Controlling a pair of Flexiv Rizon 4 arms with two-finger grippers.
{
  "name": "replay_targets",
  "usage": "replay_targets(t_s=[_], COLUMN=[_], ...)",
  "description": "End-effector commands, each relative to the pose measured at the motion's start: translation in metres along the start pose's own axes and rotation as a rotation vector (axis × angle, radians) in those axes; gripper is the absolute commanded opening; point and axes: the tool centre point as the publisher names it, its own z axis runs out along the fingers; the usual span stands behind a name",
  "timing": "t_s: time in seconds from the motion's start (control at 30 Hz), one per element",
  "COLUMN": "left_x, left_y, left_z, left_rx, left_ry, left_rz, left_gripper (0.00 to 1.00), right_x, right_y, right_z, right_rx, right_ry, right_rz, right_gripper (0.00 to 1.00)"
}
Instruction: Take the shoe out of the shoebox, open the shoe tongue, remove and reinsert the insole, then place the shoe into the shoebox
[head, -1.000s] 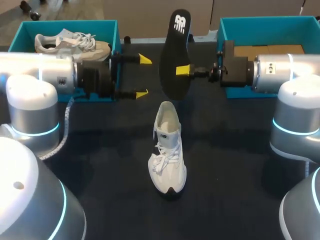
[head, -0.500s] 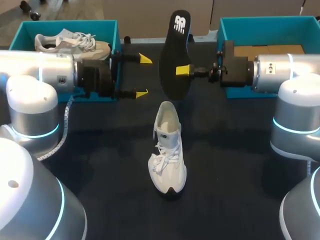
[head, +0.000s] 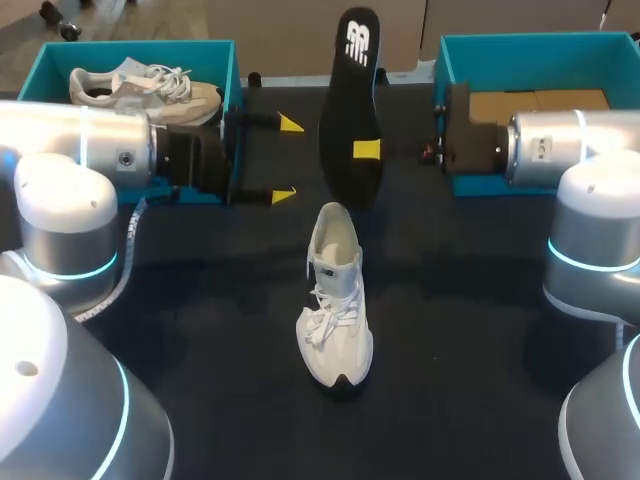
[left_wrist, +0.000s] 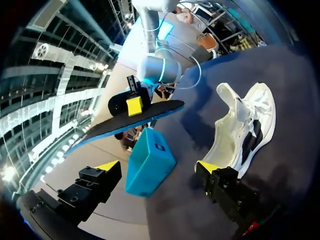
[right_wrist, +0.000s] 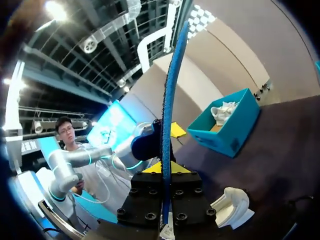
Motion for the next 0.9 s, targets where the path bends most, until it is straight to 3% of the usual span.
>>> replay_targets(t_s=[0.03, 0.47, 0.73, 0.9], left_x=[0.01, 0.052, 0.067, 0.078], left_y=[-0.006, 0.006, 0.011, 0.02], left_z=[-0.003, -0.019, -0.018, -0.019], left_rx=[-0.01, -0.087, -0.118, -0.146], left_ry=[0.072, 0.252, 0.279, 0.28], left_rz=[-0.045, -0.248, -0.332, -0.334], left_gripper=[1.0, 1.0, 1.0, 1.0], right_x=[-0.004, -0.004, -0.025, -0.039], right_y=[0.003, 0.003, -0.004, -0.011], right_z=[0.005, 0.005, 0.009, 0.008], right_rx=[0.009, 0.009, 0.002, 0.027], right_ry=[0.005, 0.005, -0.026, -0.044], right_rz=[0.0, 0.0, -0.221, -0.221], right_gripper=[0.0, 0.0, 0.0, 0.0])
